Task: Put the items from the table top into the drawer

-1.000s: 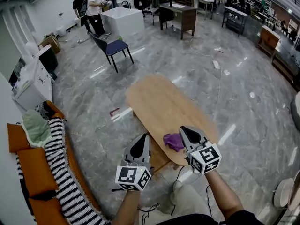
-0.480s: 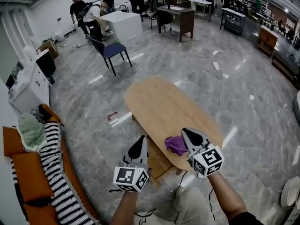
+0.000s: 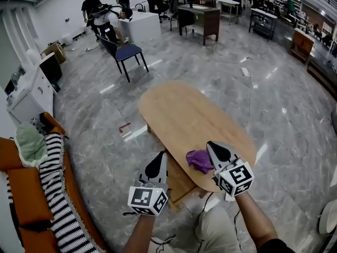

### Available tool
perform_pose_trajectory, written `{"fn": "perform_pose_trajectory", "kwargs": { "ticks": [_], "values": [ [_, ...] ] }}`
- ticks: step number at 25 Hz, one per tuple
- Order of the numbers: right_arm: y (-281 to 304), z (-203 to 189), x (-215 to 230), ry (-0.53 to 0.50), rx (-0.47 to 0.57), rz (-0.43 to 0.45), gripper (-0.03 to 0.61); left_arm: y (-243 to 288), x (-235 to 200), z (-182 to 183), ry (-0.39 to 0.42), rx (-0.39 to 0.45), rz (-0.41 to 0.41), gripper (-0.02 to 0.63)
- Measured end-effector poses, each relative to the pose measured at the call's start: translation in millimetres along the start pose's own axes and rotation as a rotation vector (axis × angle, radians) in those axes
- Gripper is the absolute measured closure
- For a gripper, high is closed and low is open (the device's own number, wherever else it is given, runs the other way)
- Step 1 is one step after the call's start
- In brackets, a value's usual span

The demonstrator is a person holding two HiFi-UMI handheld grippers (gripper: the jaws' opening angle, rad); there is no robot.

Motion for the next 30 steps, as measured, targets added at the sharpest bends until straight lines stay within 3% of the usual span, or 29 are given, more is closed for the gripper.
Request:
{"fn": "perform_pose_trajectory", "kwargs": {
  "ticks": [12, 21, 30],
  "values": [
    [22, -83, 10, 0.031, 0.043, 0.014, 0.561, 3, -28, -89, 0.035, 0.024, 0.050, 0.617],
    [27, -143, 6, 0.063, 0.070, 0.022, 0.561, -2, -45, -160, 0.041, 0.052, 0.044, 0.616],
    [27, -177, -8, 0.033, 0.095, 0.021, 0.561, -17, -56, -196, 0.062, 0.079, 0.037, 0.617]
  ]
}}
Point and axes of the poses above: the fingertips, and each gripper's own axes: y forward along the fingers, x to its right, z out of its top, the point moved 10 cm from there along -y, backward along the fingers, and after that the axes turned 1 degree about z, right-handed, at the moved point
